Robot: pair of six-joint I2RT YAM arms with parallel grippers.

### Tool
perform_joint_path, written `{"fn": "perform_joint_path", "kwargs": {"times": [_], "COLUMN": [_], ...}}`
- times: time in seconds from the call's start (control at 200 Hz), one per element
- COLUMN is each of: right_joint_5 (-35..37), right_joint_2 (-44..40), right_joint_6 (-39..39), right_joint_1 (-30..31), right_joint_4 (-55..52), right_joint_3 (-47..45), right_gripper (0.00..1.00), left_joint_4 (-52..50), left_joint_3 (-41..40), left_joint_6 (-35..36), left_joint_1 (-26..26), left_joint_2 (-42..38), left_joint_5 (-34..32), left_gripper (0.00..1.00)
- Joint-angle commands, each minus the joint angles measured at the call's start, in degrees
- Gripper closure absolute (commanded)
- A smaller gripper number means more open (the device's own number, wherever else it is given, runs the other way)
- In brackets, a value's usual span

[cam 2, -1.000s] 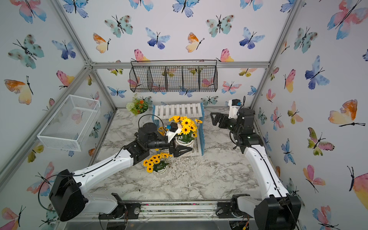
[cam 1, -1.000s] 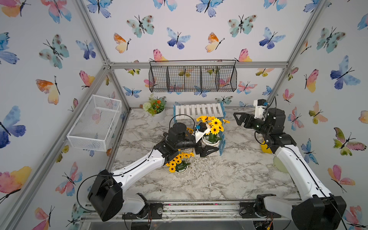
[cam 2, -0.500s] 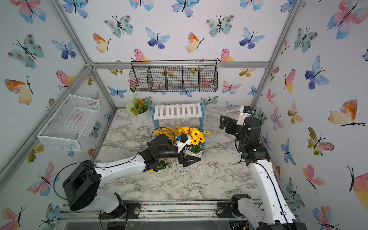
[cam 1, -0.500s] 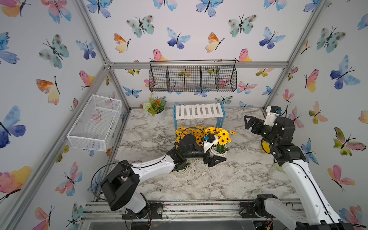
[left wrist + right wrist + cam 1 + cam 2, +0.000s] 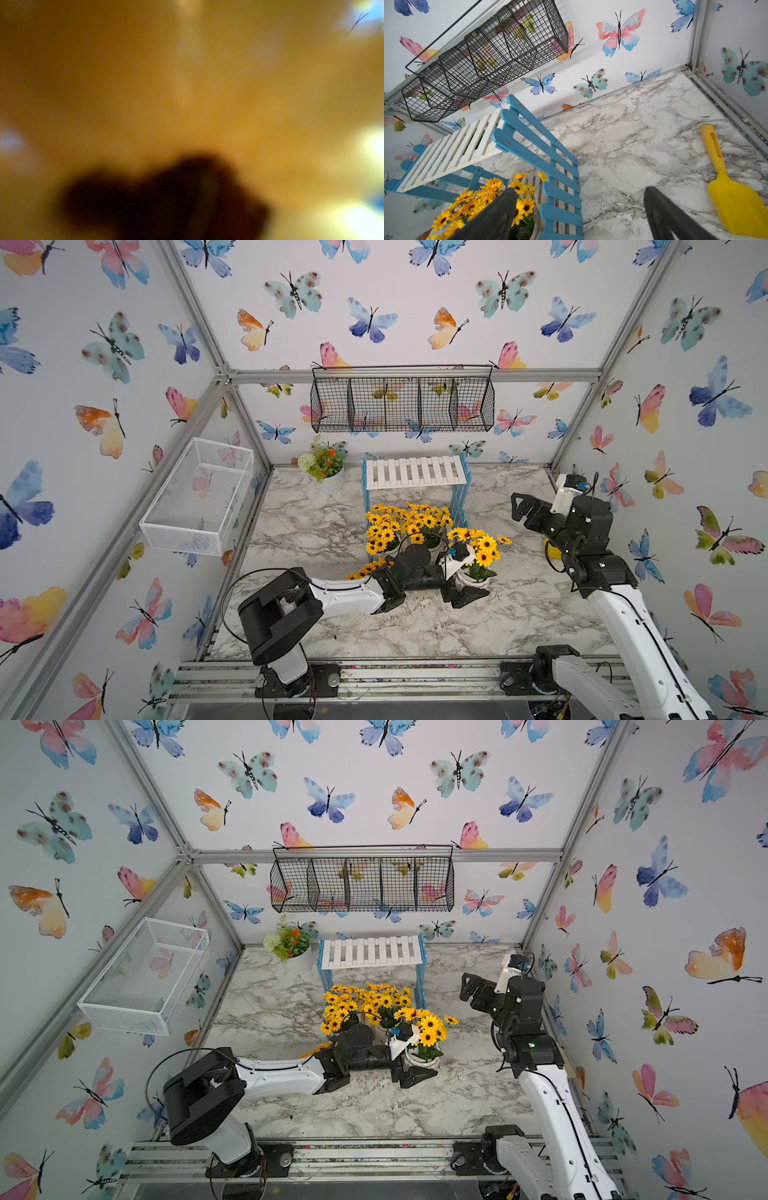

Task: Take the sunflower pots off the shelves
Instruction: Place the sunflower pot at the center of the board.

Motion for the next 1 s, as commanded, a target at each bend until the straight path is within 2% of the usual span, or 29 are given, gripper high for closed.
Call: {"fn": "perform_joint_path", "kwargs": {"times": [0.0,0.235,0.295,0.51,0.811,0.991], "right_joint_5": [1.08,0.12,-0.1,-0.67,-0.82,-0.94], "right_joint_2": [-1.34,-1.75,-1.94,-2.56,-3.65,-3.89], "right_joint_6": [0.62,0.86,0.88,0.78,0.59,0.45], "right_joint_1": [-0.31,-0.31,-0.31,-0.27,-0.3,-0.26], "right_joint_4": [0.0,0.66,1.02,1.1,1.45,1.75], "right_joint_3": [-0.98,-2.05,-2.45,-3.53,-4.5,-5.04], "right_gripper": [0.02,0.02,0.02,0.02,0.02,0.02], "left_joint_4": [9.41,13.95,18.08,26.06,24.68,27.27], "left_joint_3": [0.36,0.66,-0.56,-0.9,1.59,2.04], "left_joint_6": [-1.4,-2.99,-4.11,-7.47,-4.95,-4.68], "left_joint_1": [-0.02,-0.03,-0.02,0.44,0.44,0.42], "left_joint_2": [3.05,8.67,10.18,16.62,20.85,23.44], "left_joint_5": [-1.81,-1.77,-2.39,0.71,0.43,-0.64], "left_gripper": [1.0,1.0,1.0,1.0,1.0,1.0]}}
